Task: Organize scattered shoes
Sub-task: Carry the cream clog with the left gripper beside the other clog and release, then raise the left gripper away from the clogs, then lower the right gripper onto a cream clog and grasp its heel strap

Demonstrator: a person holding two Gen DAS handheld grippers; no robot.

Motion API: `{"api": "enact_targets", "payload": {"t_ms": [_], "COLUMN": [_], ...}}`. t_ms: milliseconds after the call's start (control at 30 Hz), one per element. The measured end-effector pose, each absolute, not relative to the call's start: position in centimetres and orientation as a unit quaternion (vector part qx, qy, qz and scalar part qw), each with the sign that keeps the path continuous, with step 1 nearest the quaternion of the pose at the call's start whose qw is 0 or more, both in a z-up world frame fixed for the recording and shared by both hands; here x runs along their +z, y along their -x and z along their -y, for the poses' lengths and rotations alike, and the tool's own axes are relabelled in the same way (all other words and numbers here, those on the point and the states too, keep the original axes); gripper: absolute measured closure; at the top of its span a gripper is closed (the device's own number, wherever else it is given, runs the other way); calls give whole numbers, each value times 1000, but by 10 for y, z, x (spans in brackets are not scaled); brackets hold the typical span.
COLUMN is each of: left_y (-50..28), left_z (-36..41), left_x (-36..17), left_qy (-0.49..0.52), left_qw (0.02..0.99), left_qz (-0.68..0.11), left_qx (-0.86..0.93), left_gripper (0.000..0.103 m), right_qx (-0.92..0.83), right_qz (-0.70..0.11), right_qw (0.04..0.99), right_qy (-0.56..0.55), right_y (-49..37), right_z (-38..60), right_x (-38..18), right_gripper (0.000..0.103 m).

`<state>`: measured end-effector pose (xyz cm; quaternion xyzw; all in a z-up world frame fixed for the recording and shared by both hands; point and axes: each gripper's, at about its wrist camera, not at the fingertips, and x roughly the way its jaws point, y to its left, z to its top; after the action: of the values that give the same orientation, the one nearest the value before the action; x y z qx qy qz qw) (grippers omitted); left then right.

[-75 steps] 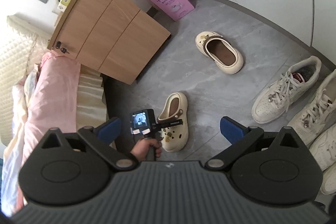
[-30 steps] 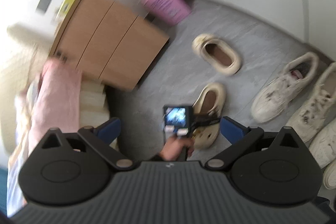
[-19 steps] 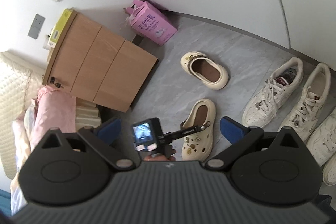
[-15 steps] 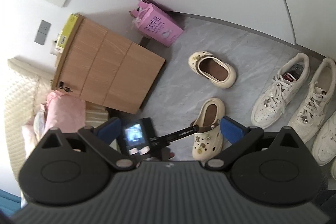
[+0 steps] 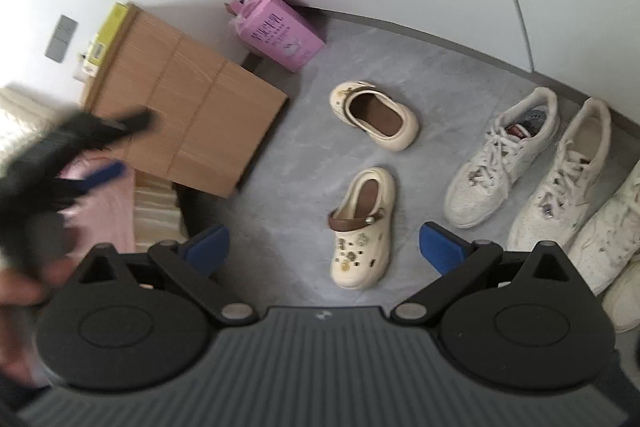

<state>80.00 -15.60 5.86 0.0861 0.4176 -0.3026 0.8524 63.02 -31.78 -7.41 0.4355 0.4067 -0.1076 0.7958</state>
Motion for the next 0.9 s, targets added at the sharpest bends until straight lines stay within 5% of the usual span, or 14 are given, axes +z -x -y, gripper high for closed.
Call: {"api": "enact_targets", "payload": {"t_ms": [433,900], "left_y": [-715,-743], "left_z": [144,177], "left_x": [91,85], "left_qy": [1,84], "left_qw": [870,926], "left_qz": [-348,-279], "left_qx": [-350,-238], "left_gripper": [0,0], "right_qx": [-130,-184], "right_qz": [-548,-540], "right_qw": [759,759], "right_qy": [-326,-314], "right_y": [-698,-884], "right_z": [242,173], "right_x": [-150,-332], "right_gripper": [0,0]}}
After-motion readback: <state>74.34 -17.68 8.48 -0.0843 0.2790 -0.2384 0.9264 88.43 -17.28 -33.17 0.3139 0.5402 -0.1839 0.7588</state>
